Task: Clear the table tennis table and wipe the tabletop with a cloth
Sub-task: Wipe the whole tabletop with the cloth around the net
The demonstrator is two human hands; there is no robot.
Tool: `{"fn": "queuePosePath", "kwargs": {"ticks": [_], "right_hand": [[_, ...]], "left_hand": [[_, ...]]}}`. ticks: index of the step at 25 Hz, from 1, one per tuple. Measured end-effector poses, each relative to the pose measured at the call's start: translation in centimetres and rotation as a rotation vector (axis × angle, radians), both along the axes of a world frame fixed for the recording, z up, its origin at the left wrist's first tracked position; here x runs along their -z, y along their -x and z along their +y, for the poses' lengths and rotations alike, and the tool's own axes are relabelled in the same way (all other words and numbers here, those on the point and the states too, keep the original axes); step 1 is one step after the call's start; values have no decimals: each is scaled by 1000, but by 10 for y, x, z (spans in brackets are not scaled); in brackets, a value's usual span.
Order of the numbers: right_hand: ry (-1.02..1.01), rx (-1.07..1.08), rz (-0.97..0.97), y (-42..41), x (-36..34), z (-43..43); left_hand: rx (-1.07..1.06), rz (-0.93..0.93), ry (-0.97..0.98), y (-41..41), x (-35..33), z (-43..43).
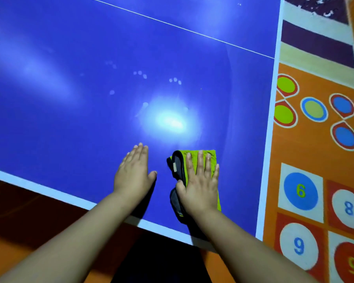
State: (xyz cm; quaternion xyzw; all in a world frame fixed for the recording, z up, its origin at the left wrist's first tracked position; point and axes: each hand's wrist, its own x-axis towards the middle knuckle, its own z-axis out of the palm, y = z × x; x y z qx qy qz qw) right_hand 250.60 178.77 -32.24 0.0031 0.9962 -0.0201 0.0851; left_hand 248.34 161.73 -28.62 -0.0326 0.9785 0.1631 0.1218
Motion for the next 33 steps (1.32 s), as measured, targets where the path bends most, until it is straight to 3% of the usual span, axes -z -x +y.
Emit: {"fn": "queuePosePath", "kwargs": {"ticks": [7, 11, 14, 19, 33], "right_hand": [[40, -16, -44, -114, -10, -6], [77, 137, -100, -106, -12, 4], [65, 231, -21, -45, -8, 25], [73, 216, -65, 90, -9, 73], [63, 57, 19, 410, 5, 135]], "left_hand": [[75, -44, -44, -42, -10, 7], [147, -61, -32, -32, -16, 23], [191, -74, 31, -15, -16, 33], [202, -101, 93, 43, -8, 72], [222, -129, 235, 269, 4, 179]]}}
